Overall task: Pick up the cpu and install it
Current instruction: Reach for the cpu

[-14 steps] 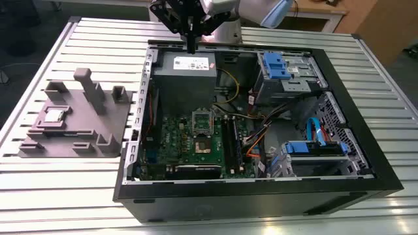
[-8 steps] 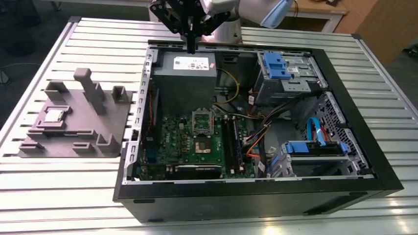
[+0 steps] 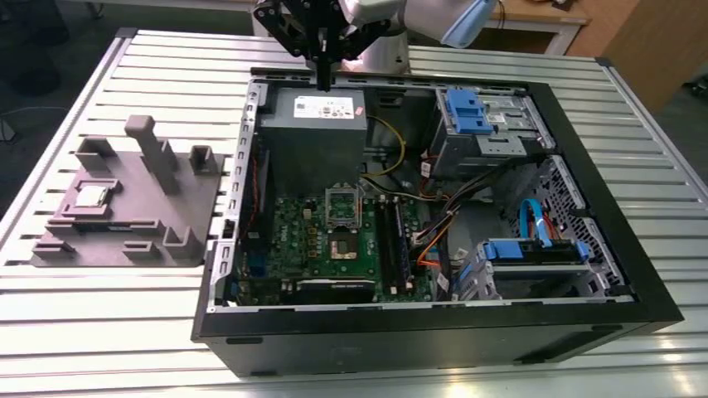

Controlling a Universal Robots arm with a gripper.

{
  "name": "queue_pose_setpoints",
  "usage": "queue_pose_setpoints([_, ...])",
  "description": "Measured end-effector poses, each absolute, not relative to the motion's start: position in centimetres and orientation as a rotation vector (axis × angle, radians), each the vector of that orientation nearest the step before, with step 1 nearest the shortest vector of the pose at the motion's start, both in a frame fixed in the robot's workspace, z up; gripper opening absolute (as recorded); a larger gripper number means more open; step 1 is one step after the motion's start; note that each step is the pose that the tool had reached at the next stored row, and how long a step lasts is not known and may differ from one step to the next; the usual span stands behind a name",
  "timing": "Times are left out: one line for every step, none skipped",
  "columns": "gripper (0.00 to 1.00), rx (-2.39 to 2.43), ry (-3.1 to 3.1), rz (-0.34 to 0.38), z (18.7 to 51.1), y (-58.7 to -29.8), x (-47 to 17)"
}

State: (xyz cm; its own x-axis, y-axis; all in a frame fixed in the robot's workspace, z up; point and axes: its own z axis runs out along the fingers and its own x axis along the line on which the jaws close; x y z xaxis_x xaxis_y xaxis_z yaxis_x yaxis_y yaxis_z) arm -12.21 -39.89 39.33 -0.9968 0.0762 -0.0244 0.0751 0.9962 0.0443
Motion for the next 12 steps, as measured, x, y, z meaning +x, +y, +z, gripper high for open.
queue_pose_setpoints([0.1, 0.118, 3.113, 0.067, 39.33, -39.89, -12.27])
queue_pose_setpoints([0.1, 0.118, 3.113, 0.067, 39.34, -39.89, -12.39])
queue_pose_setpoints([0.1, 0.118, 3.113, 0.068, 39.33, -39.89, -12.51])
queue_pose_setpoints([0.1, 0.118, 3.112, 0.068, 39.32, -39.89, -12.61])
queue_pose_setpoints([0.1, 0.118, 3.112, 0.068, 39.32, -39.89, -12.7])
queue_pose_setpoints([0.1, 0.118, 3.112, 0.068, 39.32, -39.89, -12.75])
queue_pose_setpoints([0.1, 0.118, 3.112, 0.068, 39.32, -39.89, -12.76])
queue_pose_setpoints([0.1, 0.118, 3.113, 0.068, 39.32, -39.89, -12.76])
queue_pose_setpoints([0.1, 0.118, 3.112, 0.068, 39.32, -39.89, -12.78])
queue_pose_setpoints([0.1, 0.118, 3.112, 0.068, 39.32, -39.89, -12.79])
queue_pose_setpoints([0.1, 0.118, 3.112, 0.068, 39.32, -39.89, -12.8])
queue_pose_setpoints([0.1, 0.118, 3.112, 0.068, 39.32, -39.89, -12.82])
